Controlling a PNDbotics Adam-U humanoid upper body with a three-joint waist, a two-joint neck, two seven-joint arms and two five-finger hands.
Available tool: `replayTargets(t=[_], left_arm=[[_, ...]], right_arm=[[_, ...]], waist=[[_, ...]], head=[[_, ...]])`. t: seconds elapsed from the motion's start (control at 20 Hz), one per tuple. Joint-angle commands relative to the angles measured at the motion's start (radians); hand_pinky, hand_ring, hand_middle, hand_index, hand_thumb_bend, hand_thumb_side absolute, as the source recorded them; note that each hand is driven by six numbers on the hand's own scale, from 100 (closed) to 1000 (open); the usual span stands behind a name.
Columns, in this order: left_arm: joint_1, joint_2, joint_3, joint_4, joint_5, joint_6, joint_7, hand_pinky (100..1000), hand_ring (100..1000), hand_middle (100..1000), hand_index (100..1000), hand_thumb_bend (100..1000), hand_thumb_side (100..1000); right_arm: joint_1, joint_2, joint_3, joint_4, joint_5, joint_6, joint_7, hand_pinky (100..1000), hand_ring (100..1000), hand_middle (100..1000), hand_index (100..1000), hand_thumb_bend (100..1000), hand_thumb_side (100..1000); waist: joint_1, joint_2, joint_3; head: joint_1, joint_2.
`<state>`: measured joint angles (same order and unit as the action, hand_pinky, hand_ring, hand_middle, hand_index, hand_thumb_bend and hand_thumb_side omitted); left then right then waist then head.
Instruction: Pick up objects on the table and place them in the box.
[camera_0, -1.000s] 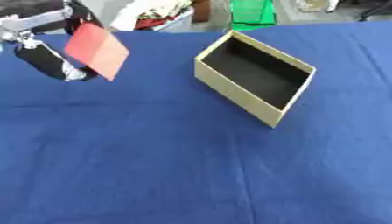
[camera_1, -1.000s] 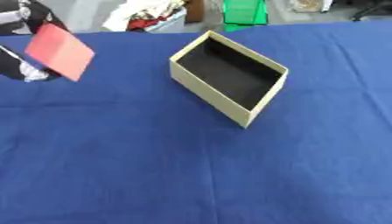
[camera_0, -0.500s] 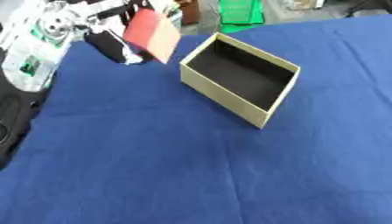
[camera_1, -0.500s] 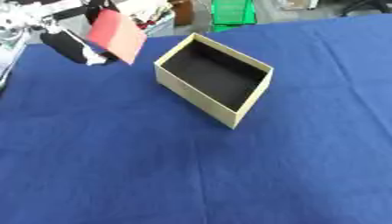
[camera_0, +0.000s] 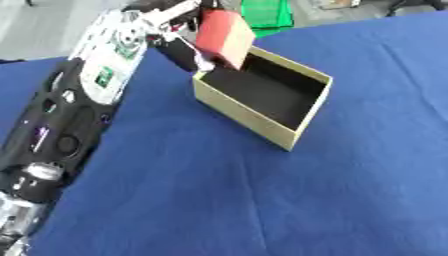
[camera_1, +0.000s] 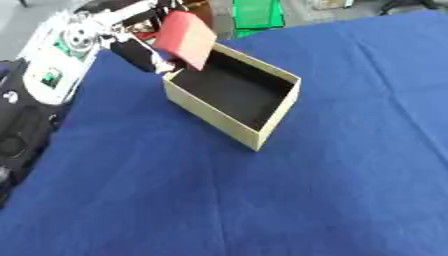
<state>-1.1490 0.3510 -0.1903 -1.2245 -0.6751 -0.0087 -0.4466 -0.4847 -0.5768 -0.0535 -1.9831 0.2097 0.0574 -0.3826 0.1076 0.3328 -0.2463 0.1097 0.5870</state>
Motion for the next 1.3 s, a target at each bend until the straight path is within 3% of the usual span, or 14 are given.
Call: replayTargets(t=[0.05, 0.35, 0.65, 0.7, 0.85, 1.05, 1.1, 1.3], left_arm=[[-0.034, -0.003, 0.023, 0.035, 0.011, -0.028, 0.071, 656, 615, 675, 715, 100, 153], [-0.043, -0.015, 0.052, 0.143, -0.017, -0.118, 0.211, 666, 629, 687, 725, 100, 192], [-0.041, -0.026, 0.076, 0.228, -0.112, -0.209, 0.283, 681, 657, 722, 756, 100, 252], [-0.039, -0.025, 0.077, 0.237, -0.129, -0.219, 0.288, 706, 709, 761, 801, 213, 289], [-0.03, -0.025, 0.079, 0.259, -0.205, -0.25, 0.3, 755, 778, 809, 893, 344, 342], [-0.025, -0.029, 0.088, 0.279, -0.269, -0.273, 0.321, 763, 786, 816, 906, 385, 361], [-0.024, -0.025, 0.088, 0.28, -0.284, -0.281, 0.326, 785, 827, 862, 988, 729, 609], [-0.018, -0.019, 0.106, 0.29, -0.344, -0.27, 0.38, 786, 844, 880, 1000, 776, 613]], right_arm=[[-0.022, -0.011, 0.001, -0.017, -0.006, -0.004, 0.009, 812, 787, 777, 825, 100, 951], [-0.047, -0.006, 0.01, -0.017, -0.011, -0.01, 0.018, 812, 788, 777, 825, 100, 953], [-0.051, -0.003, 0.01, -0.017, -0.012, -0.009, 0.019, 812, 789, 777, 825, 100, 956], [-0.051, -0.003, 0.009, -0.017, -0.012, -0.009, 0.018, 812, 789, 776, 825, 100, 956], [-0.052, -0.002, 0.008, -0.017, -0.013, -0.009, 0.017, 812, 789, 776, 825, 100, 957], [-0.051, -0.001, 0.007, -0.017, -0.013, -0.009, 0.016, 812, 789, 776, 825, 100, 957], [-0.049, -0.002, 0.007, -0.017, -0.012, -0.008, 0.016, 812, 789, 776, 824, 100, 958], [-0.045, 0.0, 0.004, -0.017, -0.012, -0.006, 0.014, 812, 790, 776, 824, 100, 959]], waist=[[-0.002, -0.014, -0.011], [0.016, 0.003, -0.056], [0.029, 0.017, -0.08], [0.03, 0.019, -0.081], [0.032, 0.024, -0.081], [0.033, 0.026, -0.082], [0.032, 0.026, -0.081], [0.031, 0.027, -0.08]], head=[[0.013, -0.016], [0.05, -0.022], [0.074, -0.024], [0.075, -0.024], [0.074, -0.024], [0.073, -0.022], [0.071, -0.019], [0.07, -0.014]])
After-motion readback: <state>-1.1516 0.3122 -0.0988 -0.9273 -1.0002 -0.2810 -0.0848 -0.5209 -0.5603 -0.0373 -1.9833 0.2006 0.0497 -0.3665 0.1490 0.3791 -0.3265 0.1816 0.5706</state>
